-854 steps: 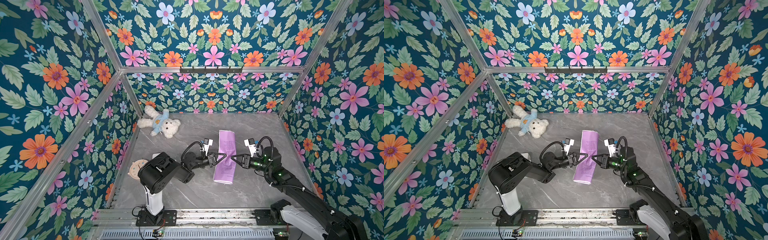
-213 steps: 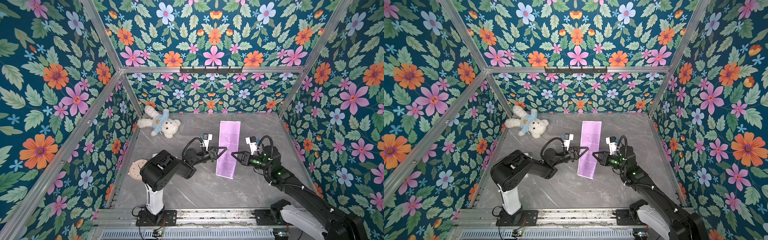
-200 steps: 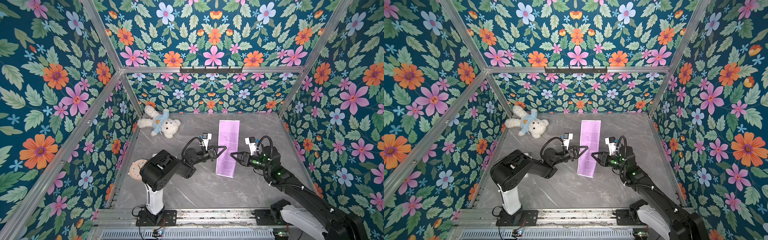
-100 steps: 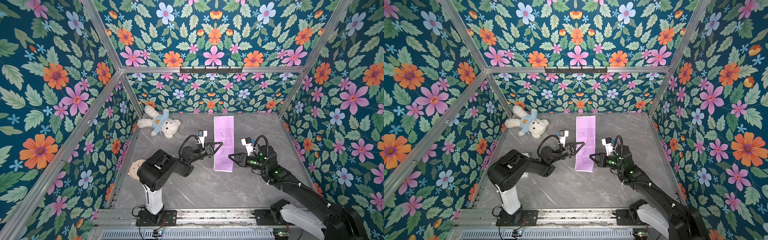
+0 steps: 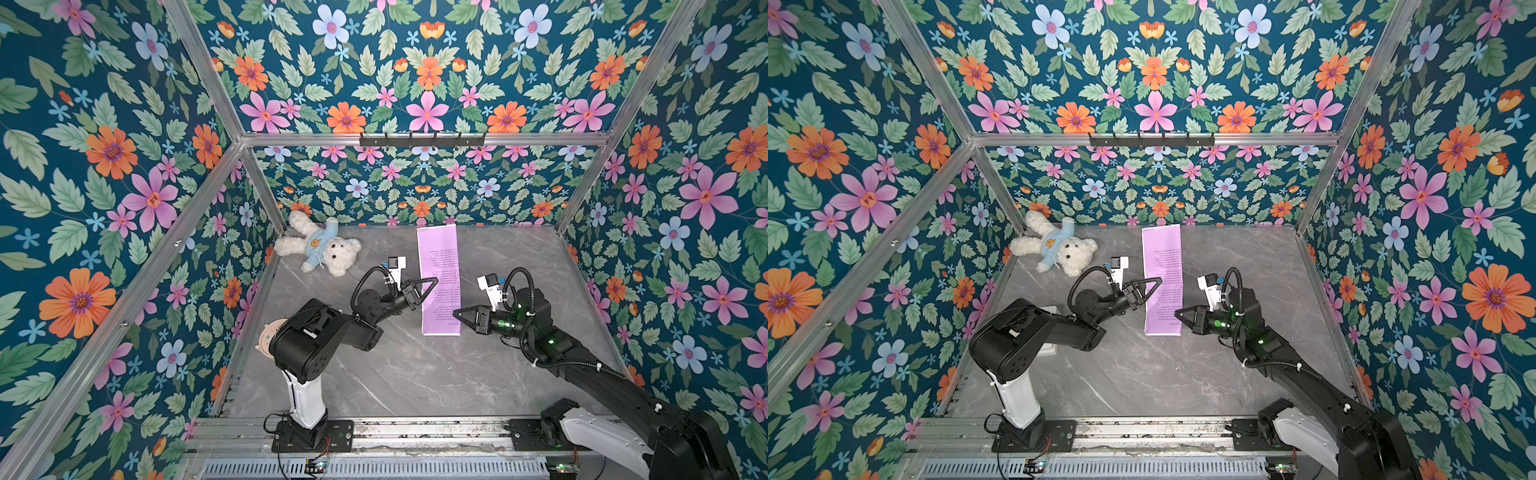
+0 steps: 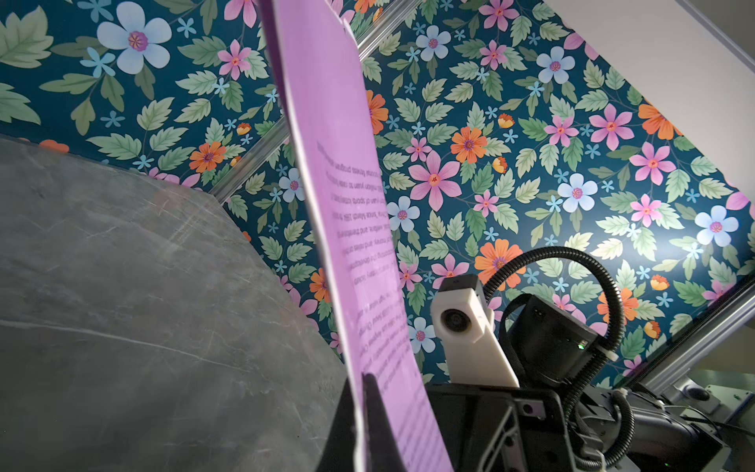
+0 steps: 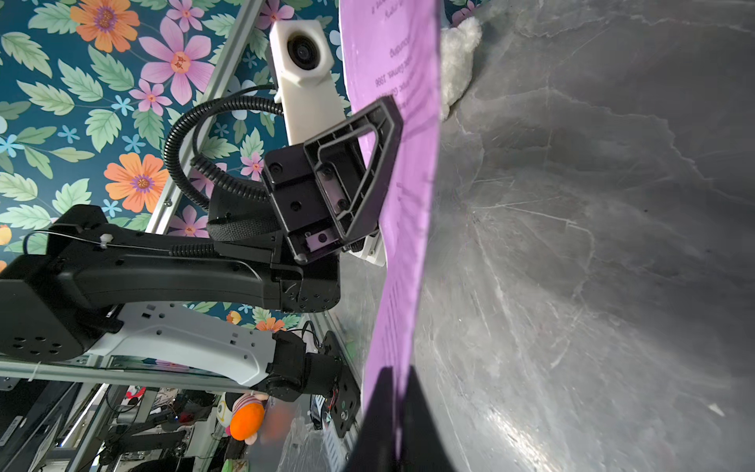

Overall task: Fold the rectangular paper in half along the long edge
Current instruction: Fold the paper.

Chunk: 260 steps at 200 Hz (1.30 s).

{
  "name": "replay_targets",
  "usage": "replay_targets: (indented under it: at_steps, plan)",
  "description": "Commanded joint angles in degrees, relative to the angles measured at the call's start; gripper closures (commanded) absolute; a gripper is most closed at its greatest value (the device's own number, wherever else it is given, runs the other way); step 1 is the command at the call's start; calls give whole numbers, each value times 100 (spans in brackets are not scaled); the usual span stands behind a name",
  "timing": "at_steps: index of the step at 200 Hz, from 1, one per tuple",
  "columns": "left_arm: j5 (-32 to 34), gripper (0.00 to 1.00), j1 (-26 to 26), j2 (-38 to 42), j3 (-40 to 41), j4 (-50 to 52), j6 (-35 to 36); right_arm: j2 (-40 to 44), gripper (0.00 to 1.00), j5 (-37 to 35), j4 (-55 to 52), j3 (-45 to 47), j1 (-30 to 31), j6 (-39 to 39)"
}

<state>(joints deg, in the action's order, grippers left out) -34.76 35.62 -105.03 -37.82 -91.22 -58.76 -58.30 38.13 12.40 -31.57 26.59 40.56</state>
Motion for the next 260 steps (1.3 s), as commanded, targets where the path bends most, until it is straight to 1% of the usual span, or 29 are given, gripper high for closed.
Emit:
replay_targets:
  at_steps: [1,8,14,30,35,38,46,52,59,74,83,90,99,105,122,135,142,146,157,171,179,185,193,199,218,227,234,247,260]
  plan:
    - [33,100,-32,53,24,-731,-3,-53,58,44,-66,-31,39,-48]
    - [48,100,-50,53,29,-731,1,-73,72,73,-46,-16,48,-53]
    - [57,100,-62,53,29,-732,-3,-99,100,123,-33,-16,48,-56]
    - [86,100,-88,62,22,-731,5,-161,100,237,-60,-41,63,-12]
    - [92,100,-94,69,25,-729,15,-180,84,247,-72,-50,63,6]
    - [92,100,-98,70,21,-730,14,-189,68,233,-80,-55,73,28]
    - [94,100,-107,71,4,-731,20,-196,60,219,-80,-51,74,38]
    - [93,100,-120,75,-5,-731,25,-198,69,265,-59,-42,72,24]
    - [93,100,-129,80,-19,-731,33,-214,100,322,-42,-49,74,14]
    - [117,100,-151,110,-11,-731,56,-221,99,321,-54,-64,92,28]
    - [125,100,-177,123,-1,-730,67,-221,68,271,-130,-85,92,25]
    - [132,100,-204,130,17,-733,73,-219,66,257,-155,-86,92,6]
    - [169,100,-221,154,48,-731,83,-228,73,263,-167,-85,92,-11]
    - [189,100,-240,166,67,-731,93,-253,99,344,-158,-86,92,-21]
    - [191,100,-266,193,75,-729,93,-295,100,428,-124,-96,87,22]
    - [205,100,-274,211,95,-731,124,-296,64,371,-128,-88,98,40]
    - [216,100,-283,217,104,-731,136,-291,58,348,-132,-86,98,34]
    - [216,100,-283,220,108,-731,132,-295,62,353,-126,-86,88,25]
    - [185,100,-283,213,100,-730,128,-287,100,387,-120,-86,97,-11]
    - [181,100,-292,214,93,-731,124,-278,100,343,-116,-90,100,-4]
    - [181,100,-292,220,104,-731,122,-278,72,302,-124,-95,98,5]
    - [192,100,-299,215,107,-731,117,-287,66,292,-124,-95,99,5]
    - [190,100,-309,211,104,-731,112,-300,80,328,-104,-108,94,-2]
    - [195,100,-310,203,102,-731,102,-313,100,381,-98,-120,100,-11]
    - [195,100,-327,198,110,-731,78,-321,100,350,-133,-147,97,-39]
    - [196,100,-327,194,125,-726,75,-318,68,271,-202,-176,99,-60]
    - [189,100,-327,198,134,-731,59,-322,54,261,-244,-206,93,-97]
    - [152,100,-327,203,165,-731,4,-354,46,198,-272,-289,93,-164]
    - [77,100,-314,224,204,-731,-45,-429,48,160,-265,-409,91,-231]
